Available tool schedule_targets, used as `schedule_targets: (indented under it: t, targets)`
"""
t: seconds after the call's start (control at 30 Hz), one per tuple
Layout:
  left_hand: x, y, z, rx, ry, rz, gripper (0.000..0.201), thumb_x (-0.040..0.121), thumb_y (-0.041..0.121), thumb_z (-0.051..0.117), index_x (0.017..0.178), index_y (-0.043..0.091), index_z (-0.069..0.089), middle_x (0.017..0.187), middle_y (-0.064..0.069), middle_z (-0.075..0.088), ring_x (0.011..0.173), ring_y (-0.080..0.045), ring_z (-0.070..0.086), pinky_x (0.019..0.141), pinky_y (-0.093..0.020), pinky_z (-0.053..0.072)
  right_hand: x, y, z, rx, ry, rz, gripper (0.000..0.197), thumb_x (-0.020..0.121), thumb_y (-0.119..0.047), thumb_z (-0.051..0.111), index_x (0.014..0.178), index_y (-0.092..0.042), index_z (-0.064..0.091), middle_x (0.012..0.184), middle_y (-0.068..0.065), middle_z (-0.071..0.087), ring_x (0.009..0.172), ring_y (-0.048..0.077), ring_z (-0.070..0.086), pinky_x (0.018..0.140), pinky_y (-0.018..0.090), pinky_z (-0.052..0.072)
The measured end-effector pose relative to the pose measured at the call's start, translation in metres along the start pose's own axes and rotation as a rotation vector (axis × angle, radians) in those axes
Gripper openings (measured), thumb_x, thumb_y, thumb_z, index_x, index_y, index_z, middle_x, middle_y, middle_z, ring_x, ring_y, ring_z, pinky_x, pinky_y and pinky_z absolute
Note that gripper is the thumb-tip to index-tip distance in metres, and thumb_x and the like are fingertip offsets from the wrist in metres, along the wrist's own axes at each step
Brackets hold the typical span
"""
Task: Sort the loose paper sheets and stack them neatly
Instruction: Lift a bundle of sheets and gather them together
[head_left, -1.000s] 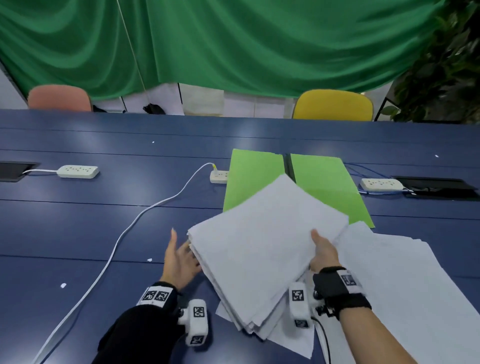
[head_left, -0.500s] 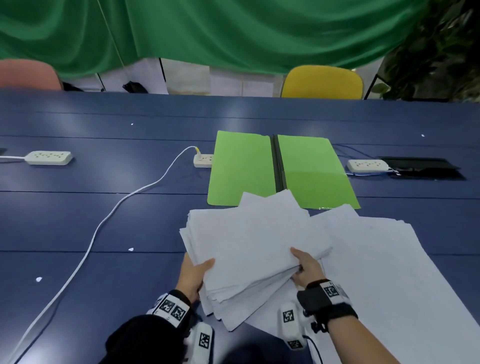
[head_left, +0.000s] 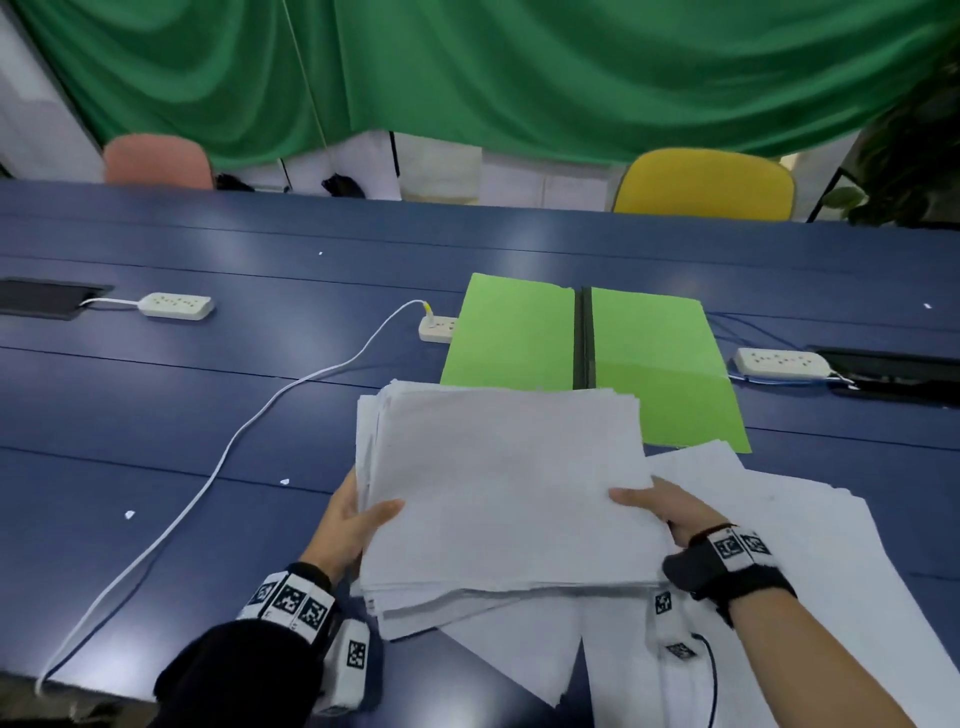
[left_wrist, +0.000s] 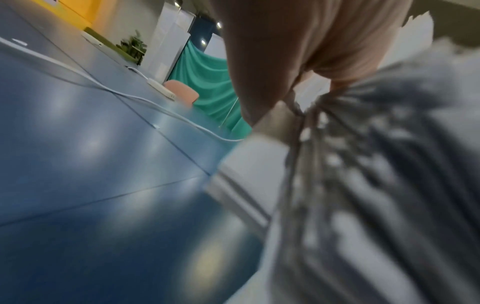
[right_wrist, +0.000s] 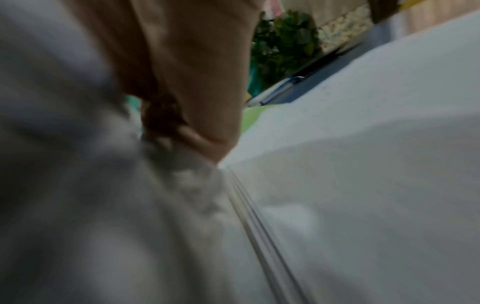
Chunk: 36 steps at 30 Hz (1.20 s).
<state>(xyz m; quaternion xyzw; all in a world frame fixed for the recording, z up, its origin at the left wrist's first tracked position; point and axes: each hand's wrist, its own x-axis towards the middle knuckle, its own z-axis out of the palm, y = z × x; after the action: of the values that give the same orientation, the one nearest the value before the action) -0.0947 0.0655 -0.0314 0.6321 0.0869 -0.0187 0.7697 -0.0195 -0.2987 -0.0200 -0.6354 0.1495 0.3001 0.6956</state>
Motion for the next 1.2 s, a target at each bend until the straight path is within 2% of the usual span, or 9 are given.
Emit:
schedule_targets:
  t: [0.1,0.23,0.4,0.57,0.73,0.83,0.93,1.07,1.2]
  targets:
    - [0.001,0.020,0.023,0.026,0.047,0.118,0.042,0.074,0.013,0.074,0.111,0.020,0.054,0.099,0.003,0.073,0.088,-0.014,0.069,0.072,-0.026,0.056,-0.006,-0.017,-0.003,-0.039,0.088,-0.299,0.090,0.028,-0.040,0.093,0.107,-0.005,0.065,0.100,0.009,0.072,0.093,0.023,0.067,0.088,0.039,0.051]
    - [-0.001,0.048,0.059,0.024,0.107,0.281,0.040,0.085,-0.009,0.055,0.105,0.025,0.052,0.089,0.014,0.072,0.081,0.000,0.067,0.068,-0.016,0.054,-0.035,-0.038,-0.010,0.010,0.210,-0.585,0.020,0.065,0.000,0.077,0.080,-0.005,0.064,0.055,-0.011,0.067,0.050,-0.001,0.061,0.049,0.012,0.047]
    - [-0.008,0.036,0.085,0.044,0.128,0.341,0.057,0.058,0.002,0.069,0.104,0.026,0.047,0.087,0.018,0.070,0.077,0.005,0.065,0.065,-0.013,0.053,-0.046,-0.021,-0.036,-0.050,0.191,-0.574,0.041,0.057,0.002,0.080,0.096,-0.004,0.067,0.075,-0.009,0.074,0.073,0.003,0.069,0.072,0.018,0.055]
    - [-0.011,0.010,0.078,0.082,0.127,0.293,0.062,0.058,-0.004,0.083,0.113,-0.001,0.055,0.110,-0.013,0.065,0.089,-0.005,0.066,0.075,-0.017,0.054,-0.049,-0.012,-0.047,-0.128,0.183,-0.607,0.037,0.069,0.017,0.067,0.086,-0.017,0.068,0.075,-0.010,0.074,0.075,0.002,0.068,0.073,0.018,0.053]
    - [-0.014,0.025,0.092,0.106,0.166,0.306,0.035,0.071,-0.021,0.064,0.097,0.002,0.061,0.075,0.018,0.071,0.067,0.009,0.063,0.058,-0.008,0.049,-0.046,-0.020,-0.034,-0.039,0.220,-0.645,0.055,0.034,-0.050,0.089,0.078,-0.020,0.077,0.077,-0.004,0.075,0.073,0.007,0.068,0.069,0.018,0.055]
    - [-0.011,0.032,0.085,0.059,0.193,0.369,0.040,0.062,0.000,0.078,0.099,0.005,0.063,0.085,0.010,0.071,0.076,0.003,0.066,0.067,-0.013,0.053,-0.051,-0.034,-0.033,-0.009,0.225,-0.719,0.012,0.064,-0.016,0.082,0.074,-0.019,0.076,0.073,-0.007,0.074,0.069,0.004,0.067,0.067,0.017,0.054]
    - [-0.010,0.025,0.074,0.073,0.179,0.342,0.048,0.061,-0.005,0.079,0.101,0.011,0.057,0.089,0.008,0.071,0.081,0.002,0.065,0.073,-0.013,0.053,-0.055,-0.036,-0.041,-0.084,0.199,-0.748,0.035,0.054,0.000,0.081,0.080,-0.021,0.069,0.072,-0.013,0.072,0.069,0.000,0.065,0.068,0.013,0.052]
    - [-0.008,0.012,0.076,0.099,0.193,0.302,0.058,0.067,-0.023,0.066,0.100,0.022,0.050,0.097,0.000,0.062,0.078,0.005,0.063,0.071,-0.010,0.051,-0.066,-0.043,-0.043,-0.355,0.296,-0.665,0.050,0.060,0.008,0.081,0.090,-0.026,0.059,0.084,-0.001,0.059,0.073,0.001,0.054,0.063,0.002,0.041]
    - [-0.002,0.004,0.075,0.059,0.203,0.277,0.054,0.065,-0.017,0.072,0.099,0.020,0.052,0.092,0.003,0.065,0.077,0.003,0.064,0.071,-0.012,0.052,-0.089,-0.080,-0.026,-1.118,0.448,-0.490,0.056,0.062,-0.032,0.084,0.110,-0.034,0.054,0.101,0.001,0.064,0.090,0.020,0.058,0.079,0.026,0.043]
